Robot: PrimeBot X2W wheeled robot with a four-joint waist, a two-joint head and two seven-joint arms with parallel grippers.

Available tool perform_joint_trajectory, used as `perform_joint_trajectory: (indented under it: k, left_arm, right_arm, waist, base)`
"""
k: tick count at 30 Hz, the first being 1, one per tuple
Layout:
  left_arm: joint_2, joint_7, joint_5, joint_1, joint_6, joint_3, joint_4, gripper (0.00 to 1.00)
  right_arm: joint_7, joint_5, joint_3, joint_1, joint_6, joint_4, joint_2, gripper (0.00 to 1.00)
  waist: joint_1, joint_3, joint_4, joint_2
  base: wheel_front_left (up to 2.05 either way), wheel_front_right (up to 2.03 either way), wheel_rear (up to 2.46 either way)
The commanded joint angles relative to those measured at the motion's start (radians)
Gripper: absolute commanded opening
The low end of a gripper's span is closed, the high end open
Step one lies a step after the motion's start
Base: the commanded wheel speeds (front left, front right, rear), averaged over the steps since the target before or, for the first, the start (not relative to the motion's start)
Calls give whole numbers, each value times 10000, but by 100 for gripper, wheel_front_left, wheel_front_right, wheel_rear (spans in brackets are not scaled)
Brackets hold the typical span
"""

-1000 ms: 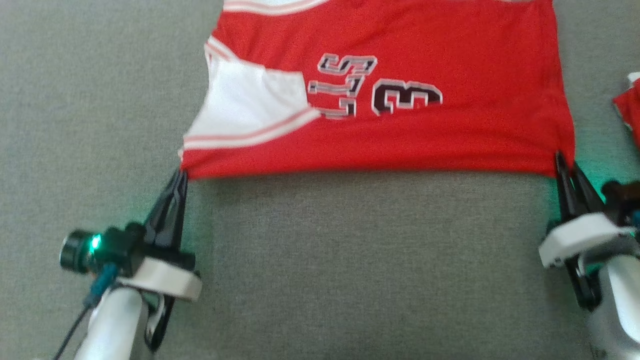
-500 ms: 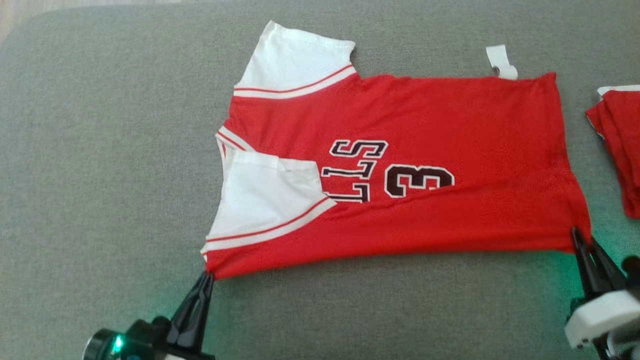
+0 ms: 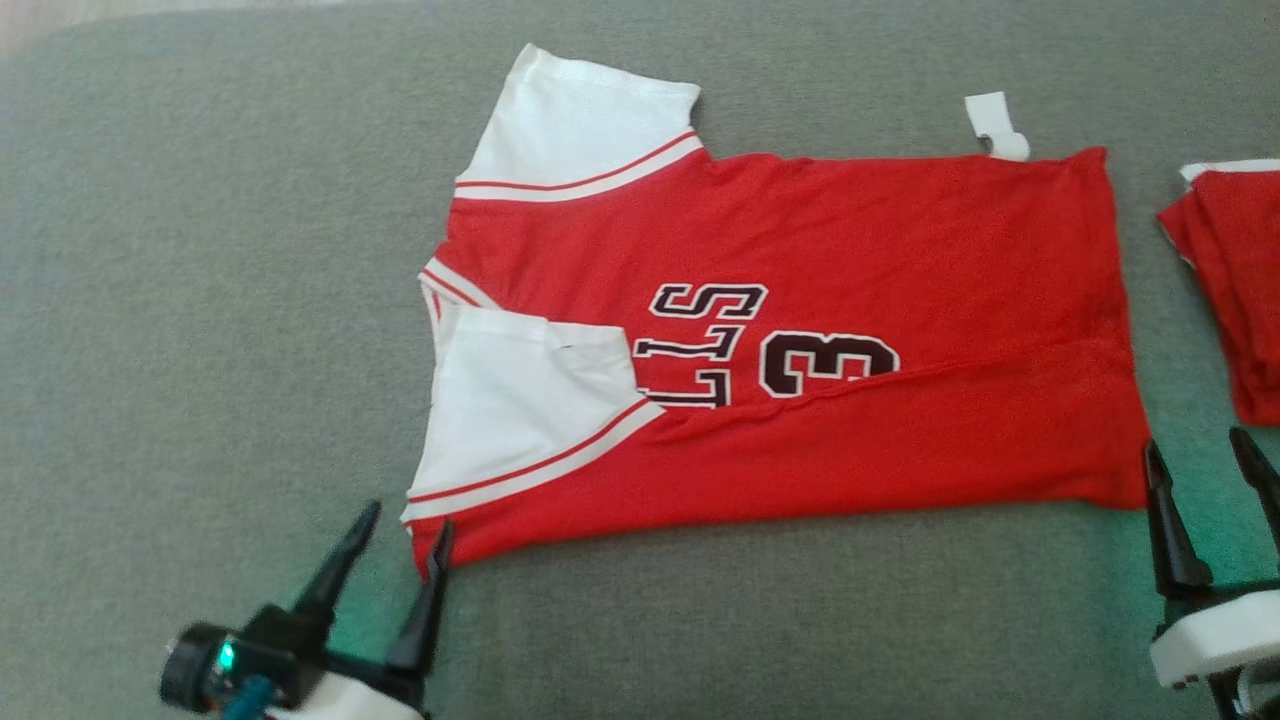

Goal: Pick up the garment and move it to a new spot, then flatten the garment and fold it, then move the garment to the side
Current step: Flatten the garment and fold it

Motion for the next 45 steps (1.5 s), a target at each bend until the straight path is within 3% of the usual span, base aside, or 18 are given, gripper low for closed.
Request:
perform_joint_trajectory:
  k: [1,9,13,19,23,27,29,34,45]
  left_arm:
    - [299,-2,-25,-521,60,505,-437,100]
    - [1365,1094,-362,-2547,-256,965,-1475,100]
    - [2428,2341,-1073,-4292,-481,652,-1699,100]
    - [4353,4025,-3541,-7300,-517,-1269,-1454,100]
    - [5232,5300,-5201,-9192,-519,-2519,-759,100]
    - [5592,6129,-6182,-10716,-520,-3363,116,100]
    - [5927,6388,-6176,-11627,-520,-4032,726,100]
    - [6427,6187,-5845,-12669,-520,-5087,1884,100]
    - [6610,5648,-6453,-13772,-521,-6416,3526,100]
  right_arm:
    - [-257,-144,129,-190,-7,-447,-96,100]
    - [-633,-493,705,-701,-7,-859,359,100]
    - [-631,-630,986,-1000,-7,-1092,524,100]
    - [-540,-943,1087,-1207,-7,-1417,760,100]
    - [-754,-938,1140,-1428,-7,-1246,881,100]
    - [-920,-1038,1220,-1552,-7,-1065,1150,100]
    - [-1040,-1039,1289,-1761,-7,-916,1226,100]
    - [-1157,-1120,1336,-2062,-7,-827,1342,100]
    - [-1307,-1160,1279,-2390,-7,-528,1393,100]
  waist:
    - [1,-49,-192,0]
    - [1,180,-1034,0]
    - [1,528,-1524,0]
    - [1,1333,-2142,0]
    - [1,1860,-2497,0]
    - [1,2417,-2744,0]
    - [1,2818,-2933,0]
    - [1,3194,-3144,0]
    - [1,3445,-3337,0]
  base:
    - [0,0,0]
    - [0,0,0]
    - [0,0,0]
    - [0,0,0]
    - [0,0,0]
    - [0,0,0]
    - [0,0,0]
    - [0,0,0]
    - [0,0,0]
